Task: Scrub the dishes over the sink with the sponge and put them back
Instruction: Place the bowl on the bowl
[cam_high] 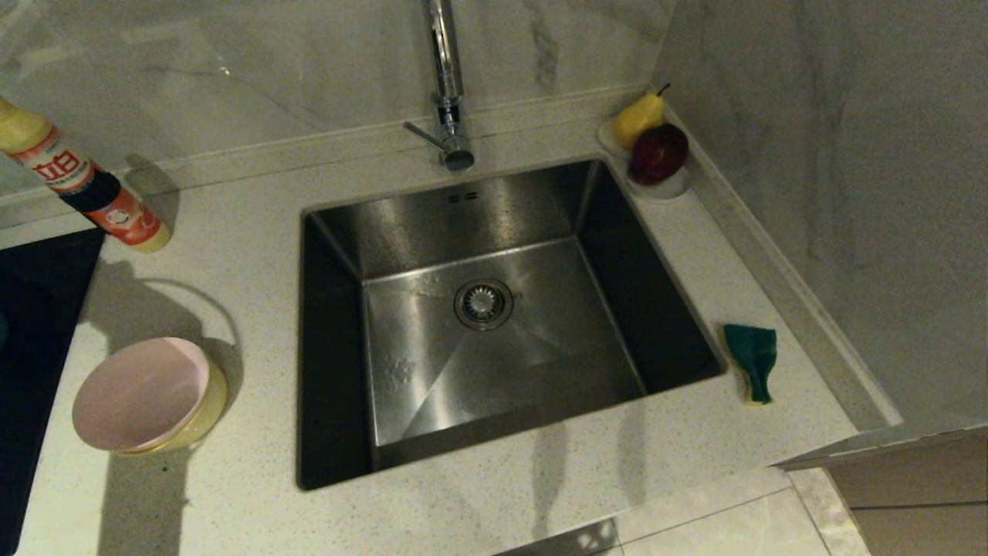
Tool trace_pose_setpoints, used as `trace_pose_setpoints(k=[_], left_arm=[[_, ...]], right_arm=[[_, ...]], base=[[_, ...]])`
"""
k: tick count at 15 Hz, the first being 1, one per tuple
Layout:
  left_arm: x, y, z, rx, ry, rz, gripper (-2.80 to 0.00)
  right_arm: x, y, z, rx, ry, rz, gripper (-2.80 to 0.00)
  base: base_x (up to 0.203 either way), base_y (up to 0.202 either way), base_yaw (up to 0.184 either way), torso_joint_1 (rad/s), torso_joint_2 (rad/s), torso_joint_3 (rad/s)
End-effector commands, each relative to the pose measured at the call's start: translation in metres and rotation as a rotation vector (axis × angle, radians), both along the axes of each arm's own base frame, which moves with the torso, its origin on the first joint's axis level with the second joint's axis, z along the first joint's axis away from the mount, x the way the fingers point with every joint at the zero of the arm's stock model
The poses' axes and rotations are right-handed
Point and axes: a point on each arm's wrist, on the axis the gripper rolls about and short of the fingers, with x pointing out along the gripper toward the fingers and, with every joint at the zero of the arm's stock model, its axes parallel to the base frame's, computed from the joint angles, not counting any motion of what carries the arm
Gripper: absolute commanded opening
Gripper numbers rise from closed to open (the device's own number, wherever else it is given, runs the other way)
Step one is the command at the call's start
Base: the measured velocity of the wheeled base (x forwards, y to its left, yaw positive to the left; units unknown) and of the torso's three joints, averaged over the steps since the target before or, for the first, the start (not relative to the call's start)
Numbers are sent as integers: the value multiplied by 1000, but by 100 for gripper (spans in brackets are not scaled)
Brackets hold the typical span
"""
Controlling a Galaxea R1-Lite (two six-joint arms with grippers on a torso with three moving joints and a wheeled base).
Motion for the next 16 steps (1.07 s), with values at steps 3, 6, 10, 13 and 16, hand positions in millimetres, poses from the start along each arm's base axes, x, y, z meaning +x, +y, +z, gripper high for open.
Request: trace_pose_setpoints(k=[3, 6, 10, 13, 16], left_arm=[[2, 48, -14, -77, -12, 104, 0], [0, 63, -26, -115, -1, 144, 0], [-3, 71, -40, -165, 25, 155, 0], [-2, 81, -54, -199, 44, 171, 0], [-1, 82, -59, -230, 33, 151, 0]], right_arm=[[0, 0, 0, -1, 1, 0, -280], [0, 0, 0, -1, 1, 0, -280], [0, 0, 0, -1, 1, 0, -280], [0, 0, 0, -1, 1, 0, -280], [0, 0, 0, -1, 1, 0, -280]], base=[[0, 0, 0, 0, 0, 0], [0, 0, 0, 0, 0, 0], [0, 0, 0, 0, 0, 0], [0, 0, 0, 0, 0, 0], [0, 0, 0, 0, 0, 0]])
